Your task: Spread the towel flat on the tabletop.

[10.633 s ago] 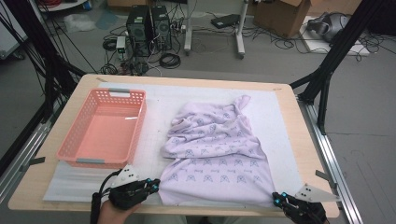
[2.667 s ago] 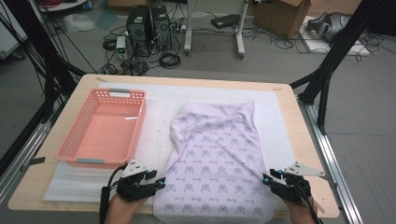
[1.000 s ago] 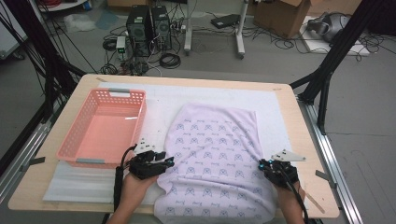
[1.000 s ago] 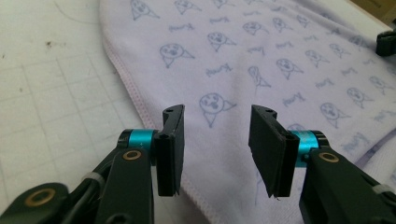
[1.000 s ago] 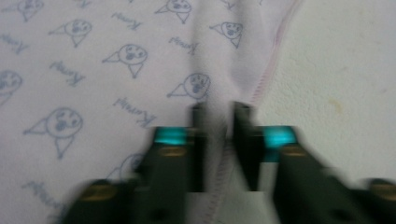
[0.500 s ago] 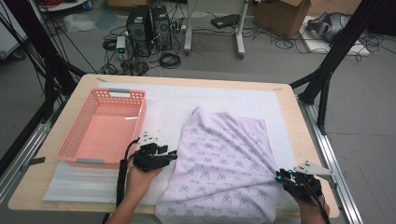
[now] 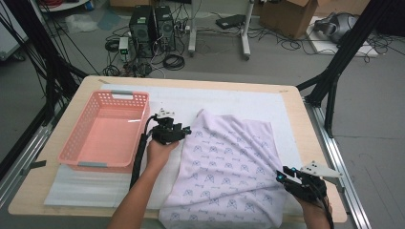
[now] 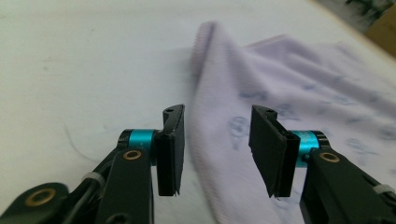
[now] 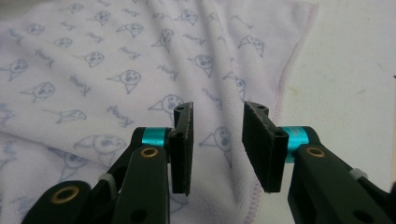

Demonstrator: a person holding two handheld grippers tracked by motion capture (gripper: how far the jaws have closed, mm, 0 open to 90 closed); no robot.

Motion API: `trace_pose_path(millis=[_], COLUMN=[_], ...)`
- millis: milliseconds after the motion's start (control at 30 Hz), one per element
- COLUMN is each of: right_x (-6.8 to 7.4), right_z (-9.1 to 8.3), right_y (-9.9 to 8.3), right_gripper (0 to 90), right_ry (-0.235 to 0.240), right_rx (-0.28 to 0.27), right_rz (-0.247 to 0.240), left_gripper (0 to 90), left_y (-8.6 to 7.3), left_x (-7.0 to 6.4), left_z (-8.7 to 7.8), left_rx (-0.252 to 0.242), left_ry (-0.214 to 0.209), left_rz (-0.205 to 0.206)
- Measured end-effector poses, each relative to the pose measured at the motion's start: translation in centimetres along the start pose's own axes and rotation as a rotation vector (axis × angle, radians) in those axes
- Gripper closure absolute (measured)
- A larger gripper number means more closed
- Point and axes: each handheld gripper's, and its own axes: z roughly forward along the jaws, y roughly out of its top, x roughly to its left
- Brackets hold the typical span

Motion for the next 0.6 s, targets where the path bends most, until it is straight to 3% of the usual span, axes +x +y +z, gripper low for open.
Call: trace_pose_path(millis=[167,267,467,600], right_x=[0.0,0.0,-0.2,-0.1], right_z=[-0.2,-0.3,-0.2,0.0], right_y=[0.0,0.1,0.0,0.1], right_gripper=[62.0,61.9,61.4,61.1], right_ry=[0.017,0.022,0.031,0.035], right_rx=[-0.009,-0.017,-0.016,-0.015], right_rz=[-0.006,-0.010,-0.011,-0.014], left_gripper=[60.3,60.1,52.5,50.1], left_y=[0.3,-0.2,-0.5,-0.7], left_x=[1.1,1.0,-0.7,-1.3], left_z=[2.2,3.2,3.9,3.9], left_rx=[0.028,0.056,0.067,0.069], left_ry=[0.052,0.051,0.042,-0.011], left_rz=[0.019,0.021,0.105,0.188])
